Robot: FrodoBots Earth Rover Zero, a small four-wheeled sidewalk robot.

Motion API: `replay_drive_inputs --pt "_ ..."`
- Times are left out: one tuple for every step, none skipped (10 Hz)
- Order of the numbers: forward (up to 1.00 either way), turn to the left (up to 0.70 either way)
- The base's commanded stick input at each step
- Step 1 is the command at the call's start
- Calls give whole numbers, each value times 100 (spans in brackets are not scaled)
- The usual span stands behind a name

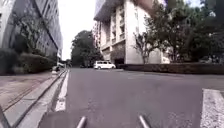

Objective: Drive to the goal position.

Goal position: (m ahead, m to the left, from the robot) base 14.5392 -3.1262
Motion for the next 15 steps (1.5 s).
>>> replay_drive_inputs --pt "70 0" --pt "70 0" --pt "70 0" --pt "70 0" --pt "70 0" --pt "70 0" --pt "70 0" --pt "70 0" --pt "70 0" --pt "70 0" --pt "70 0" --pt "70 0" --pt "70 0" --pt "70 0" --pt "70 0"
